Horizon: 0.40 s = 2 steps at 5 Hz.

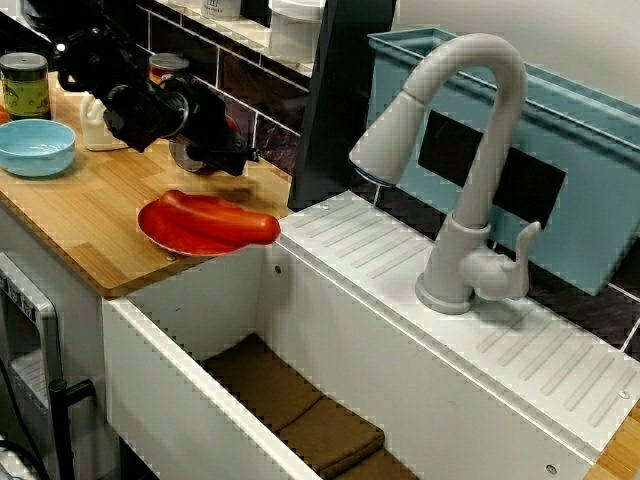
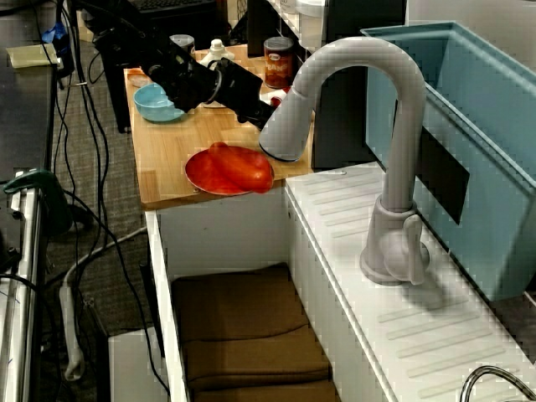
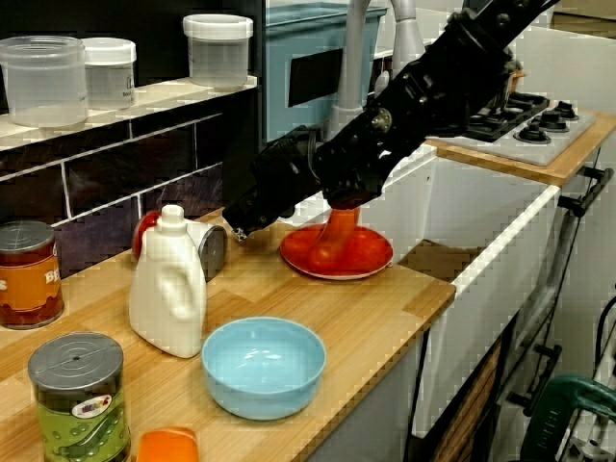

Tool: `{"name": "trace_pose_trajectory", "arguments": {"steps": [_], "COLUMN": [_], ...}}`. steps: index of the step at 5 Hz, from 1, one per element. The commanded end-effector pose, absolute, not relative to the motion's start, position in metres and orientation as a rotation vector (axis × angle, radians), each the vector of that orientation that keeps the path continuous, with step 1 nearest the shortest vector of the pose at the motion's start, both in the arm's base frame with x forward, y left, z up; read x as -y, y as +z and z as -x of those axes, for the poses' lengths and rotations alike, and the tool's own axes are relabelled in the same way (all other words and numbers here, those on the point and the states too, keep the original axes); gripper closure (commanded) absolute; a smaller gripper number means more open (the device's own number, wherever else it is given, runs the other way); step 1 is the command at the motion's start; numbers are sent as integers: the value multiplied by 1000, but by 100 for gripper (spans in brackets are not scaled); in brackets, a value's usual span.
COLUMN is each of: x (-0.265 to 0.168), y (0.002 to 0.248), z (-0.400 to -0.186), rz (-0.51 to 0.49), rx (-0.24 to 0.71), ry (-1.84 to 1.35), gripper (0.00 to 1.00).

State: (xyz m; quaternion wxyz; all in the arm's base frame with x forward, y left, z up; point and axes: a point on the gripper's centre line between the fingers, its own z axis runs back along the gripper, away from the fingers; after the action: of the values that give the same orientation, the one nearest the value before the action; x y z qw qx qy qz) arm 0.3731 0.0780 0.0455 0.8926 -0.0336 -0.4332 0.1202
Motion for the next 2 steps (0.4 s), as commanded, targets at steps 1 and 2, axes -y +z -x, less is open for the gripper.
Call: {"name": "trace_pose_trajectory", "arguments": {"steps": [1, 2], "x": [-86, -88], "y": [58, 55], "z": [-388, -390], "rz": [105, 100], "rx": [946, 952], "ry": [346, 365], "gripper": [100, 100]}}
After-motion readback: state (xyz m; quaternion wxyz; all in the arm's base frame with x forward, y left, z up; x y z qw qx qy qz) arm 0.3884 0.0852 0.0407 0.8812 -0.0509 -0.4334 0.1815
